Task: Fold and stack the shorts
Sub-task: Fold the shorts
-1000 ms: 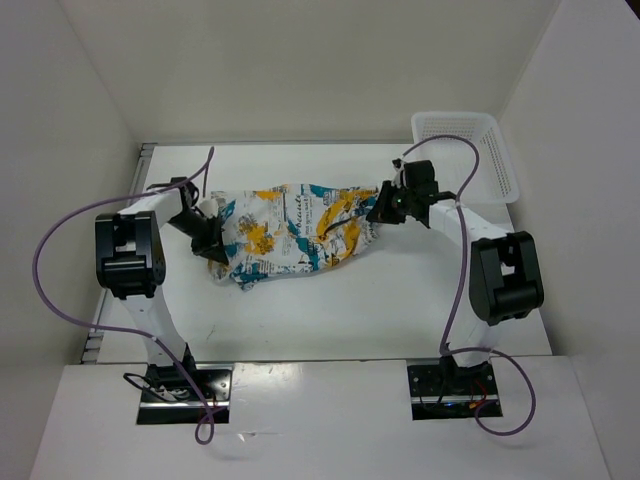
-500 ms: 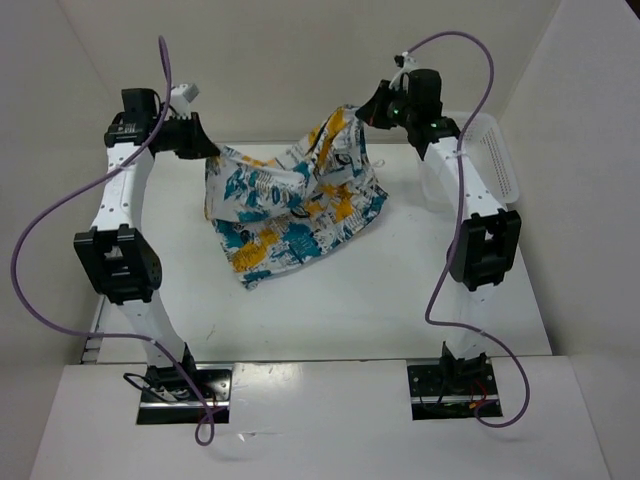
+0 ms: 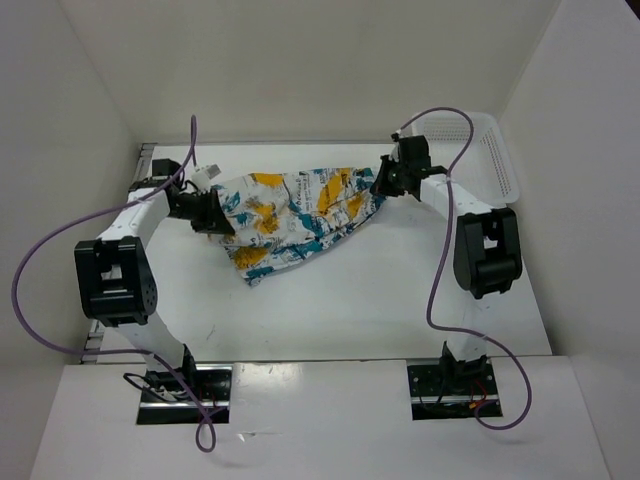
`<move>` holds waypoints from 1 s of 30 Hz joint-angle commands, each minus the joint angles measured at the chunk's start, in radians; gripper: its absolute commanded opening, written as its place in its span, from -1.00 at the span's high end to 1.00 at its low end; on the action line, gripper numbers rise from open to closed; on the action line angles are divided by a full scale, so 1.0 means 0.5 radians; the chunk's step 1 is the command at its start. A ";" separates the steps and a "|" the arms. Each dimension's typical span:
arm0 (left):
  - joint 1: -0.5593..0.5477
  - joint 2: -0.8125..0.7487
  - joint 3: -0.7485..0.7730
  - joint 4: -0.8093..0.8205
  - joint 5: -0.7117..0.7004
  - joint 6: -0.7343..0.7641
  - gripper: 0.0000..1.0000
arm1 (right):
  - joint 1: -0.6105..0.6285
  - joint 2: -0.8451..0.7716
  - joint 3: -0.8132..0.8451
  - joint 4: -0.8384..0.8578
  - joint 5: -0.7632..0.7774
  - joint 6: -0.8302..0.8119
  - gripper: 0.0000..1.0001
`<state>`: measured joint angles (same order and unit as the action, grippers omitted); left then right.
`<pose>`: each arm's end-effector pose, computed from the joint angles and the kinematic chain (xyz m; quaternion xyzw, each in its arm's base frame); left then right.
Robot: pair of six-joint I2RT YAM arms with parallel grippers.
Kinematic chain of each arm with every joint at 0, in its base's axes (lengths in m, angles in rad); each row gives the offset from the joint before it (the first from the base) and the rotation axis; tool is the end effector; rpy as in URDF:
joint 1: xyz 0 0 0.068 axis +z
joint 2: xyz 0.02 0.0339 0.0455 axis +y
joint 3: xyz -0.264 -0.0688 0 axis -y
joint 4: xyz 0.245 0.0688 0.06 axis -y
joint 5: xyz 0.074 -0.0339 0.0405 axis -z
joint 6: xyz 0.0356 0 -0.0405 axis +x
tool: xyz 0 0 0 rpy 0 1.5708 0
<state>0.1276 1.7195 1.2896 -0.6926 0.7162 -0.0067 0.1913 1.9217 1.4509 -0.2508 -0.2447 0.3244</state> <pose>0.3507 0.0214 0.2361 0.0165 0.9163 -0.3285 0.2284 0.4282 0.0917 0.2321 0.0100 0.9057 0.2118 0.3670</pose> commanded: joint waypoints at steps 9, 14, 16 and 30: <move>0.214 -0.110 0.920 -0.008 -0.101 0.013 1.00 | -0.036 -0.395 0.144 0.069 0.029 -0.084 1.00; 0.530 0.000 1.736 0.011 0.016 0.013 1.00 | -0.036 -0.698 0.396 0.051 0.075 -0.155 1.00; 0.549 0.025 2.013 0.011 0.016 0.013 1.00 | -0.036 -0.784 0.445 0.087 0.106 -0.179 1.00; 0.613 -0.080 2.789 -0.109 -0.198 0.013 1.00 | 0.531 -1.088 0.969 0.017 0.462 -0.538 1.00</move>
<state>0.4198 1.7061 2.5896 -0.7723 0.7109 -0.0048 0.3878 1.3987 1.8587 -0.2310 -0.1150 0.1333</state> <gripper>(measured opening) 0.004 0.007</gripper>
